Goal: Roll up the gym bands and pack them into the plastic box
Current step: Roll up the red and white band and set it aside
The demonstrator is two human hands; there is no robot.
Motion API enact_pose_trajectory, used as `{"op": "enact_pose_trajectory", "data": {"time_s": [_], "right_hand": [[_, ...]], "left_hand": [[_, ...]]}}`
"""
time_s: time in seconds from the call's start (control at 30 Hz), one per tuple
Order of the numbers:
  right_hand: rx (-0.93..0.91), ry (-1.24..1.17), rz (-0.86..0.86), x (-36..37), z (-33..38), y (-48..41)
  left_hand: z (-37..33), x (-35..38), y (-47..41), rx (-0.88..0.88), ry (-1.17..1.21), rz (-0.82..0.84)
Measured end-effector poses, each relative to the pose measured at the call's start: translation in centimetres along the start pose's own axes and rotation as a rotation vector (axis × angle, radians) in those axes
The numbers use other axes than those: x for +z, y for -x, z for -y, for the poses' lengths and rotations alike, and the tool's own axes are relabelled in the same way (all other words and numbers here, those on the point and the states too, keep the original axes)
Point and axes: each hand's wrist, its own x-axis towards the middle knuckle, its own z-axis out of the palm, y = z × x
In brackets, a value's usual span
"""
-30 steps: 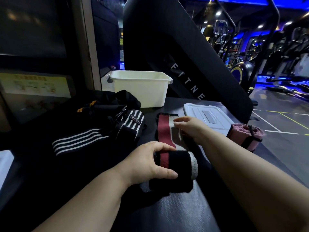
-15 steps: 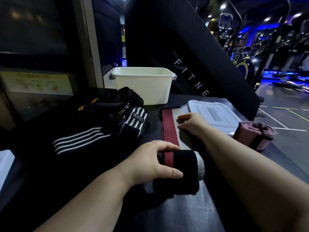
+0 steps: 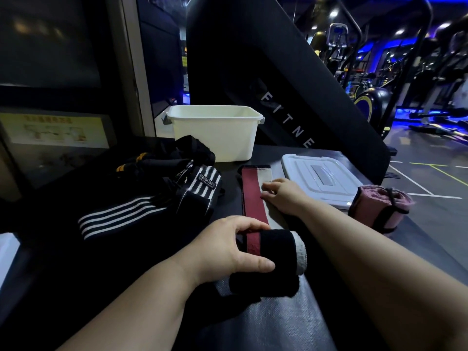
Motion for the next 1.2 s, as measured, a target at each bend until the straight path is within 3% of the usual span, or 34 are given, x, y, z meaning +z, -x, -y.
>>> {"op": "enact_pose_trajectory", "data": {"time_s": [0.2,0.37,0.53,0.6,0.73,0.87,1.0,1.2], "right_hand": [[-0.005,0.161,0.003,0.3,0.4,0.7],[-0.174,0.298,0.000,0.6,0.3,0.8],[-0.135,0.329,0.086,0.1,0.4,0.8],[-0.103,0.216,0.098,-0.9,1.2,1.5],[-0.035,-0.231,-0.009,-3.8,2.4,4.3],[0.004,-0.735,0.093,-5.7,3.4,9.2],[-0.006,-0.971,0.020,-4.1,4.1,12.5],[0.087,-1.085,-0.108,-1.6,4.5,13.4]], "left_hand": [[0.1,0.1,0.0,0.027,-0.024,-0.006],[0.5,0.1,-0.3,0.037,-0.033,-0.005],[0.8,0.2,-0.4,0.015,0.029,0.001],[0.8,0.3,-0.5,0.006,0.049,0.004],[0.8,0.4,-0.6,-0.012,0.039,0.013],[0.7,0.7,-1.1,-0.031,0.032,0.016],[0.1,1.6,-1.9,-0.038,-0.012,-0.067],[-1.1,1.9,-2.8,-0.130,-0.069,-0.123]]}}
